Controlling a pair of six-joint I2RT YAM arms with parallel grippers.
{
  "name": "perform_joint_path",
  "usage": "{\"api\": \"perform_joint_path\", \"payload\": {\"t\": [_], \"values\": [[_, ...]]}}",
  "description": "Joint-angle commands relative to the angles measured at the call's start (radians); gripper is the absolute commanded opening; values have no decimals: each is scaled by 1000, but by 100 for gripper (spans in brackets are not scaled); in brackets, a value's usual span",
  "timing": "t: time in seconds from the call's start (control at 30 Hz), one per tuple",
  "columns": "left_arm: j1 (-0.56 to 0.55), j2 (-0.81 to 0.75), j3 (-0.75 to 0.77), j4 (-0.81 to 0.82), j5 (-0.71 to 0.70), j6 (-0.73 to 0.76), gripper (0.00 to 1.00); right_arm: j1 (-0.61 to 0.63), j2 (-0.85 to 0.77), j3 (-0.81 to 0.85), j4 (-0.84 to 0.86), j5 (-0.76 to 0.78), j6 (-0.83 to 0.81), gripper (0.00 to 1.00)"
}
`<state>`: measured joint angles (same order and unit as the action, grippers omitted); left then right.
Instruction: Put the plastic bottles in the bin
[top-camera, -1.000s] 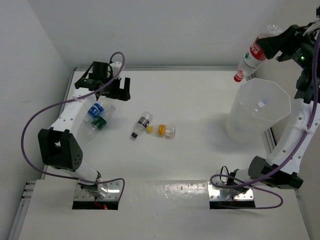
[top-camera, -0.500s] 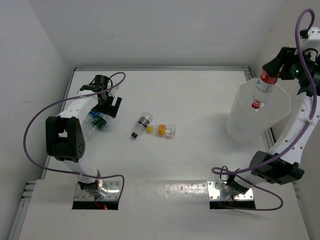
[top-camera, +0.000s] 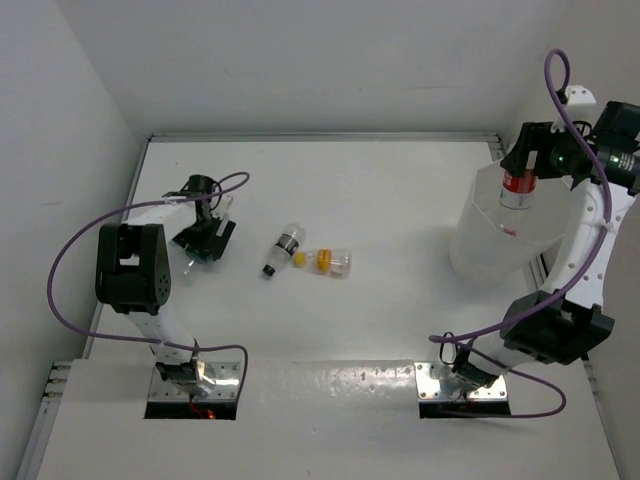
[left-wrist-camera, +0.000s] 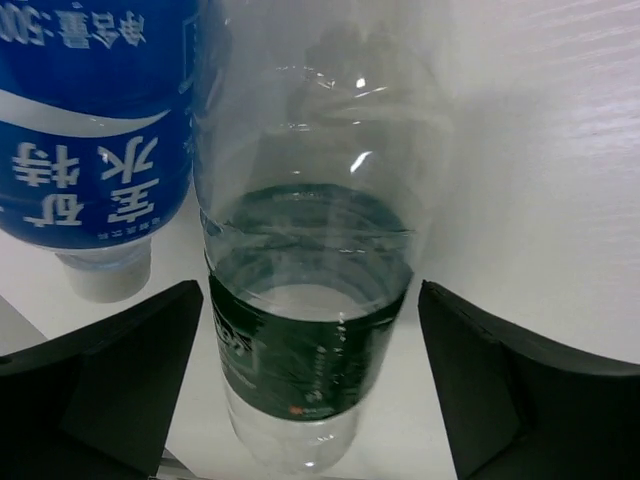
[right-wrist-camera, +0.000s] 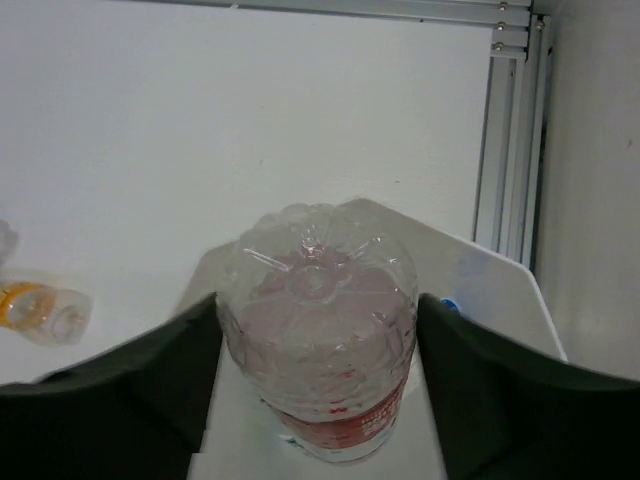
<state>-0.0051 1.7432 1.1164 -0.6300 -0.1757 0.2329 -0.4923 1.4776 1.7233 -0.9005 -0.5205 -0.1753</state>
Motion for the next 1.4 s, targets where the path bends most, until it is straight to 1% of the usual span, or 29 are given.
{"api": "perform_joint_path", "payload": {"t": [0.0,0.03,0.1,0.17,0.2,0.23,0.27,0.33,0.37,0.4,0.43,0.47,0.5,0.53,0.57,0.6,0.63,0.67,0.7,0.77,0.8,0.87,0.9,0.93,1.0,1.07,1.13,1.3,1.37], "values": [[19,10,-38,62,-11,28,96,17,-28,-24,41,13,-30,80],[19,24,-47,62,8,37,93,18,-30,-27,32,13,-30,92],[19,36,-59,62,39,37,88,17,-36,-7,25,5,-21,99],[19,36,-69,62,108,46,79,18,-46,8,0,-28,-13,99],[19,36,-69,62,139,46,72,17,-53,31,-1,-45,8,99],[19,36,-69,53,177,46,67,15,-65,41,0,-59,22,99],[19,-3,-69,53,279,57,62,14,-75,47,8,-126,34,99],[19,-66,-69,44,414,72,53,14,-120,29,55,-186,132,99],[19,-109,-69,44,497,94,49,18,-137,-19,118,-323,223,99],[19,-211,-69,65,657,94,47,29,-149,-46,202,-370,265,99],[19,-262,-69,87,727,94,45,40,-186,-135,245,-436,393,99],[19,-311,-69,148,787,42,41,104,-185,-163,291,-455,437,99],[7,-353,-41,185,870,1,41,125,-201,-189,416,-478,473,99],[-2,-408,-20,220,905,-48,41,150,-210,-235,455,-495,566,99],[-13,-421,9,271,944,-138,41,234,-209,-241,484,-496,592,99],[-44,-421,78,294,1016,-188,41,265,-204,-248,571,-483,612,99],[-62,-421,109,320,1054,-240,41,329,-192,-237,595,-474,649,99],[-84,-403,138,395,1091,-297,41,363,-182,-237,641,-460,658,99],[-105,-389,163,436,1145,-422,41,424,-174,-234,687,-410,680,99],[-174,-363,209,540,1176,-559,41,521,-126,-196,750,-391,715,99],[-218,-353,209,647,1176,-690,41,575,-111,-188,788,-366,768,99],[-258,-340,197,795,1176,-838,41,601,-47,-173,886,-346,833,99],[-278,-314,197,902,1186,-948,41,629,-34,-163,969,-340,920,99],[-315,-304,197,933,1187,-983,41,632,-5,-150,992,-340,945,99],[-343,-294,197,996,1187,-1038,43,655,24,-117,1064,-346,1011,99],[-365,-284,206,997,1177,-1038,43,678,44,-93,1092,-355,1016,99],[-409,-284,215,1016,1177,-1034,45,713,53,-91,1062,-351,981,99],[-463,-263,226,946,1177,-968,47,770,75,-90,1051,-361,944,99],[-463,-254,226,937,1177,-968,47,813,87,-67,1001,-349,887,99]]}}
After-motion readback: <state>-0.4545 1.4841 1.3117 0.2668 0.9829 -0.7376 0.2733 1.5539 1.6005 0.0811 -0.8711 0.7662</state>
